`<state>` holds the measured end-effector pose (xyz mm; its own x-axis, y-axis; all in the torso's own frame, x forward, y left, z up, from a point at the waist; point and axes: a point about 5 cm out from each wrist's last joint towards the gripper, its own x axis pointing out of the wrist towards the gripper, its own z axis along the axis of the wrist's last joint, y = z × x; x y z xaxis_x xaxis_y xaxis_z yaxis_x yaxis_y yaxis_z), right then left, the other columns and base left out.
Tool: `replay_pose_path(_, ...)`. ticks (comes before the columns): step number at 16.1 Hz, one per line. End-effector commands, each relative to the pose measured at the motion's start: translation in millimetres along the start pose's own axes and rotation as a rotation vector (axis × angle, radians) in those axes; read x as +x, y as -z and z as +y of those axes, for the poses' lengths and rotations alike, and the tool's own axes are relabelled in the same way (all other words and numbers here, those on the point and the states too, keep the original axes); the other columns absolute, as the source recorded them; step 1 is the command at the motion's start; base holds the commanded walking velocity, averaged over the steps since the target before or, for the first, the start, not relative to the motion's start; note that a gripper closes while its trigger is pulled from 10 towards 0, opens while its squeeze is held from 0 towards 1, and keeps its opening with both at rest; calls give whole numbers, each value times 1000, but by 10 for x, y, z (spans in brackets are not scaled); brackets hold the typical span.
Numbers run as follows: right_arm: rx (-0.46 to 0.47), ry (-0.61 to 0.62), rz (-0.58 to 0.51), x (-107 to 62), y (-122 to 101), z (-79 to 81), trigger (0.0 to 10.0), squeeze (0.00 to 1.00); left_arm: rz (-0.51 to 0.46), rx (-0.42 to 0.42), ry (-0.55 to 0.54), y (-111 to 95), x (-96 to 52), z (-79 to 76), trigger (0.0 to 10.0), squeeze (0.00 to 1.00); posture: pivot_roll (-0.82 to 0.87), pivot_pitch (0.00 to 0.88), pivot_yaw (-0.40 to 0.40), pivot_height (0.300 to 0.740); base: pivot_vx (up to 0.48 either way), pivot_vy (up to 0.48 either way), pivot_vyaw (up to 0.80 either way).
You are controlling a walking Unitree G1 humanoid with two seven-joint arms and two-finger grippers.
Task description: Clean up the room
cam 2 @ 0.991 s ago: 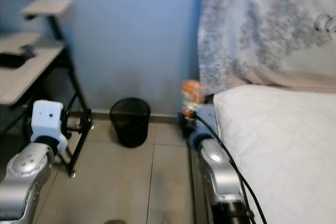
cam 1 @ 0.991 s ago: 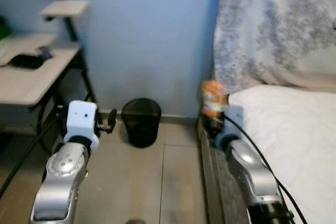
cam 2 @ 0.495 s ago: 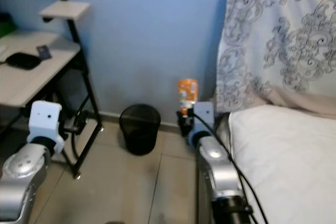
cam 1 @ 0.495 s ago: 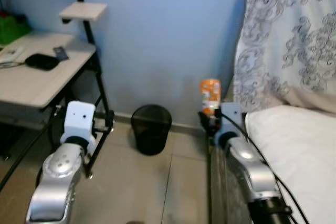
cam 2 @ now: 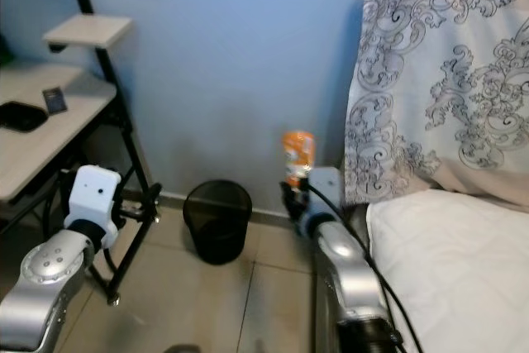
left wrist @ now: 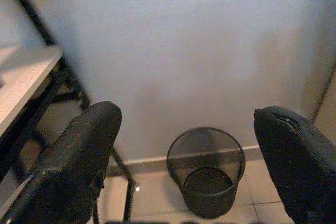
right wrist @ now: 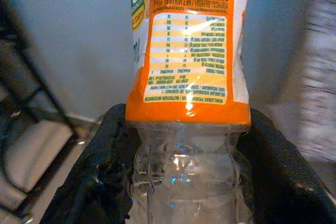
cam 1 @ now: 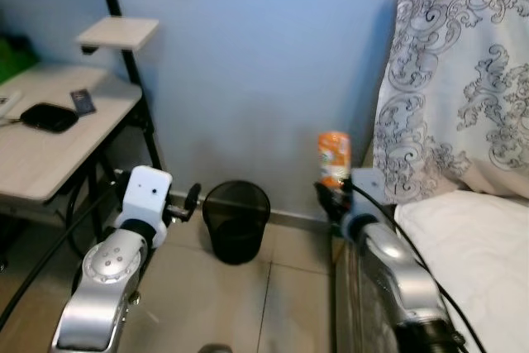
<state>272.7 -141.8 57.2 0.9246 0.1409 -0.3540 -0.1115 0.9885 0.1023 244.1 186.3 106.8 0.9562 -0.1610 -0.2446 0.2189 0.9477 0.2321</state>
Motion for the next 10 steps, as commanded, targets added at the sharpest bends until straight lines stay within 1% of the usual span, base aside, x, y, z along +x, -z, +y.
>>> replay_pose_path(1,-23,34,-19,-66,-10,-140,10000,0,13,15,43,55,1,-74,10000,0,211,0,31,740,382,0,0)
replay_pose_path(2,-66,2,-21,-107,1,-123,10000,0,11,19,62,81,-8,-91,10000,0,190,0,48,740,386,0,800)
replay_pose_path(3,-77,-6,-19,-114,4,-113,10000,0,9,17,74,83,-8,-102,10000,0,190,0,48,740,382,0,800)
replay_pose_path(7,-82,-72,-17,-108,-4,-17,10000,0,2,19,94,88,0,-163,10000,0,183,0,50,740,383,0,800)
replay_pose_path(8,-87,-81,-13,-111,10,2,10000,0,0,19,95,95,-10,-173,10000,0,196,0,28,740,382,0,800)
replay_pose_path(9,-88,-83,-10,-106,19,18,10000,0,0,20,94,99,-23,-175,10000,0,200,0,24,740,386,0,800)
replay_pose_path(10,-86,-78,-6,-88,19,20,10000,0,3,21,91,108,-36,-170,10000,0,207,0,17,740,382,0,0)
